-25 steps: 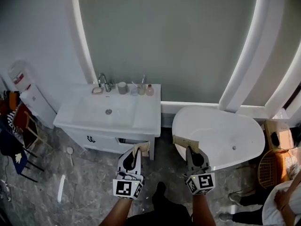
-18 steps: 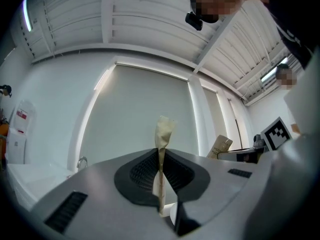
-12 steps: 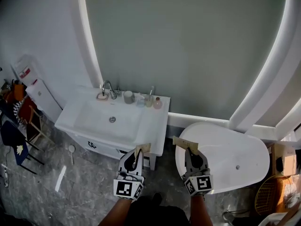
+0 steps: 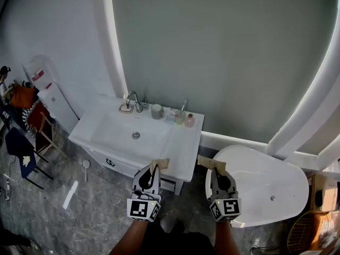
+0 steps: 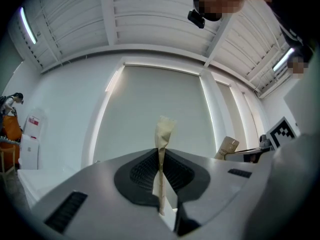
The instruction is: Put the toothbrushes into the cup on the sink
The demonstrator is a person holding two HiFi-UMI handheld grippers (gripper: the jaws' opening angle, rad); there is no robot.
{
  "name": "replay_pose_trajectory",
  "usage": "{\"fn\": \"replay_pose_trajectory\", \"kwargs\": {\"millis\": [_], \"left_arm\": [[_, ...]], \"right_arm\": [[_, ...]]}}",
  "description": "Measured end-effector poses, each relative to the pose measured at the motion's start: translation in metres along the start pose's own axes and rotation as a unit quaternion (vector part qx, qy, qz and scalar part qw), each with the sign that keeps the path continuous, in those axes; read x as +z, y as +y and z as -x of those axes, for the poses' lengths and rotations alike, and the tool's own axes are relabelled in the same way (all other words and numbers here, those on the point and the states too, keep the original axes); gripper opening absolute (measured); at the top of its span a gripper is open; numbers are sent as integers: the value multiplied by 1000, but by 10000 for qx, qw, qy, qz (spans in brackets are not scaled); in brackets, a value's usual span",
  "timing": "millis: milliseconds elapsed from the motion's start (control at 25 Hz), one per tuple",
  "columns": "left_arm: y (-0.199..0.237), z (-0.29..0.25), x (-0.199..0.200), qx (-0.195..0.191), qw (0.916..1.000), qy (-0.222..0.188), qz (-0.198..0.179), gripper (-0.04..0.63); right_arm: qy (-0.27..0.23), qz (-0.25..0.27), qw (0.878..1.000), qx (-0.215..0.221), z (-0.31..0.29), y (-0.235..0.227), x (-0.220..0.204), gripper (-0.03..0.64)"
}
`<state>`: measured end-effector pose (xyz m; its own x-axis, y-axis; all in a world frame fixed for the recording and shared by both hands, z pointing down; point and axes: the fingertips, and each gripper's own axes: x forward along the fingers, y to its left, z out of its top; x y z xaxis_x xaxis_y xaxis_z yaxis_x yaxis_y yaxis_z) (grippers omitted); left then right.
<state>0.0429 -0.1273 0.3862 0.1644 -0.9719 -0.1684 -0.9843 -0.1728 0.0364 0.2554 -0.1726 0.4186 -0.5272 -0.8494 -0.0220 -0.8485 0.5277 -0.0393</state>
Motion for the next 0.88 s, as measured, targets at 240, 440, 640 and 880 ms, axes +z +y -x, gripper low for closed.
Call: {"fn": "replay_pose_trajectory", "kwargs": {"millis": [240,440,640,880], "left_arm": [[58,-13,-5,196,9998,-34,-11,43],[133,-33,-12,228,9997,-23,8,43],[215,-74,-20,25,10000,-16,-8,43],[313,-128,-15,-339,9994,-62,52,43]], "right_arm": [[19,2,10000,7,-41,18,-7,46],[106,17,9998,-144,-98,46,-16,46],[137,38,9997,-207,-178,94,-25,46],[144,56,9989,-442,-278,148,-28,46]]}}
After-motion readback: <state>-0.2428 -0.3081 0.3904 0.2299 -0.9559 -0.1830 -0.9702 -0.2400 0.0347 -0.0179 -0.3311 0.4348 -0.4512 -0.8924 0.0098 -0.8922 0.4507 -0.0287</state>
